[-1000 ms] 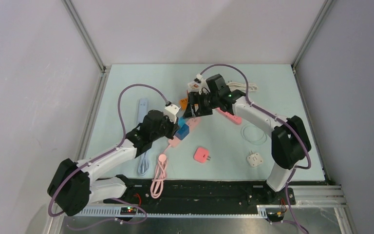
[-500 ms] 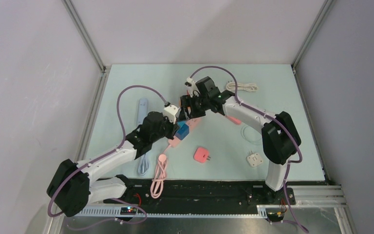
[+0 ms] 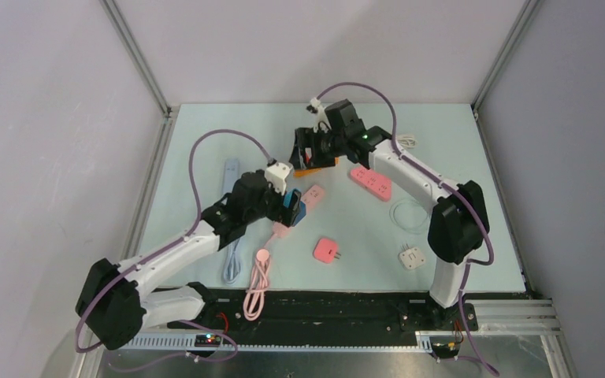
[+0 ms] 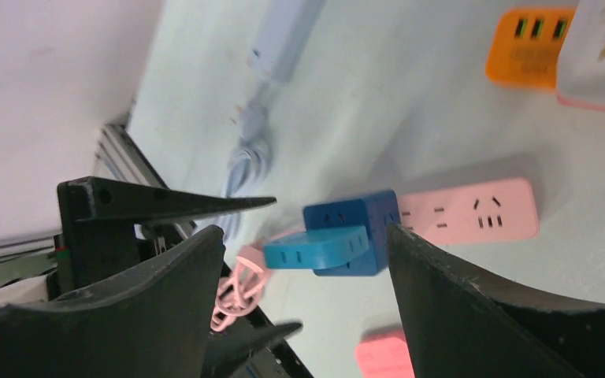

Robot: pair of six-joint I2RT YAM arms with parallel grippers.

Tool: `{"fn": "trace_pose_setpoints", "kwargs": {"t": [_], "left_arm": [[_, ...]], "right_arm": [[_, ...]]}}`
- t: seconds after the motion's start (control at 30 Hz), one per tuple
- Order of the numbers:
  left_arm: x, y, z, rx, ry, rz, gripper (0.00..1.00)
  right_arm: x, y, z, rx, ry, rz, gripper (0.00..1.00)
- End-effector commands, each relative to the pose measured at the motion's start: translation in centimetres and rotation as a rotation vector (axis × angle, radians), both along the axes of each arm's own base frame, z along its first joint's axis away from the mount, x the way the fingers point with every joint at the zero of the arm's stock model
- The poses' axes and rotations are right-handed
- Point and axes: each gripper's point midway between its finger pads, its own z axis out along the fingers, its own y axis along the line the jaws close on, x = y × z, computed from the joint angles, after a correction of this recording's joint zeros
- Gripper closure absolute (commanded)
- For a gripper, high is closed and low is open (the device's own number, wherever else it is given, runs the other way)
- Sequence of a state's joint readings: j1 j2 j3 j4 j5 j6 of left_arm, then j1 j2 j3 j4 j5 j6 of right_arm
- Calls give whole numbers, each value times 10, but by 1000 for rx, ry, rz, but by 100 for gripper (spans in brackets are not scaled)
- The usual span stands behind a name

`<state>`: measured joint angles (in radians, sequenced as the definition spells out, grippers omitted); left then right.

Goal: Insert the plug
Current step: Insert the plug into the socket, then pick up the plug from the center of the board.

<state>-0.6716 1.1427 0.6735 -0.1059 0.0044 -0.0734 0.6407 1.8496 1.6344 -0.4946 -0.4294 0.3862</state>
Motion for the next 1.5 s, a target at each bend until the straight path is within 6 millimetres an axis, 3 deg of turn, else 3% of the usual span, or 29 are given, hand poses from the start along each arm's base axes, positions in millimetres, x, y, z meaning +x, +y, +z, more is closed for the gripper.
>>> {"fn": "trace_pose_setpoints", "kwargs": {"t": [0.0, 0.07, 0.17, 0.37, 0.5, 0.73, 0.87, 1.07, 1.27, 1.47], "left_arm": [[15, -18, 94, -145, -174, -19, 4], [16, -10, 108, -152, -216, 9, 1], [18, 5, 123, -147, -275, 61, 0], [32, 32, 156, -281, -280, 220, 0], [34, 36, 166, -354, -254, 234, 0], [27, 33, 173, -407, -237, 190, 0], [26, 35, 172, -421, -229, 202, 0], [21, 40, 170, -431, -234, 206, 0], [18, 43, 168, -433, -237, 210, 0], [17, 44, 165, -434, -234, 209, 0]], "right_arm": [[9, 3, 82, 200, -61, -14, 19], [11, -6, 94, 222, -77, -27, 17], [14, -24, 91, 203, -70, -68, 16], [10, -71, 57, 74, -71, -134, 18], [-23, -89, 12, -43, -50, -63, 21], [-99, -83, -58, -341, -82, 227, 20], [-124, -77, -98, -485, -55, 342, 20], [-143, -69, -117, -484, -50, 424, 14], [-150, -71, -156, -540, -109, 440, 9], [-151, -63, -173, -553, -189, 442, 9]]}}
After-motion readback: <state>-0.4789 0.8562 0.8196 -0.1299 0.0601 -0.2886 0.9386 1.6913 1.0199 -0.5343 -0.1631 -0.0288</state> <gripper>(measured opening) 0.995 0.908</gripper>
